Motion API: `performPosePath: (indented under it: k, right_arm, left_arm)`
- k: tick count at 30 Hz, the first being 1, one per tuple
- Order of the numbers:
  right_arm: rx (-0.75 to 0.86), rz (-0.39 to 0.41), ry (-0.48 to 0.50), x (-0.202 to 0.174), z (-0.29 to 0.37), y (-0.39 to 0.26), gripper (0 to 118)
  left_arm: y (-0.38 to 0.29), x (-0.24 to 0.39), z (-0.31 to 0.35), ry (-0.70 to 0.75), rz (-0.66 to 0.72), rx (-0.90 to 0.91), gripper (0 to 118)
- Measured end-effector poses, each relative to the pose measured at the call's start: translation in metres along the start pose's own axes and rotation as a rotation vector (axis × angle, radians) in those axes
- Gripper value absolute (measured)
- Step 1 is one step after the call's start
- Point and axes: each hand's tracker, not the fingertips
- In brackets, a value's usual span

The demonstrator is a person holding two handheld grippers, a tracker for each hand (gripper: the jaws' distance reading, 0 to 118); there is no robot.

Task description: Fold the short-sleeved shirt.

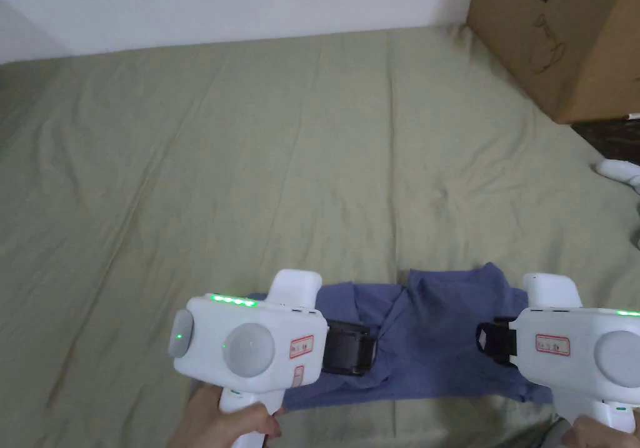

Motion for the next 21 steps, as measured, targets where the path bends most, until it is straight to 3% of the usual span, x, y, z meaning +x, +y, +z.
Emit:
performPosePath:
  k: [2,3,5,6,9,21]
  right_arm:
    - [0.016,-0.021,-0.005,0.004,0.005,0.001,0]
    - [0.024,-0.023,-0.001,0.005,0.006,0.002,0]
    - [0.030,-0.025,0.000,0.004,0.005,0.003,0]
    - [0.032,-0.026,0.001,0.004,0.004,0.003,0]
    - [0.028,-0.033,0.022,0.000,-0.001,0.002,0]
    - [-0.009,-0.060,0.053,0.001,-0.015,-0.008,0]
  left_arm:
    - [0.003,-0.013,0.015,-0.012,0.072,0.011,104]
    - [0.003,-0.025,0.023,-0.023,0.122,0.031,80]
    - [0.004,-0.047,0.036,-0.061,0.274,0.085,9]
    - [0.002,-0.059,0.038,-0.060,0.347,0.105,2]
    - [-0.005,-0.075,0.032,0.016,0.396,0.108,1]
    - [-0.010,0.002,-0.054,-0.121,0.260,-0.118,2]
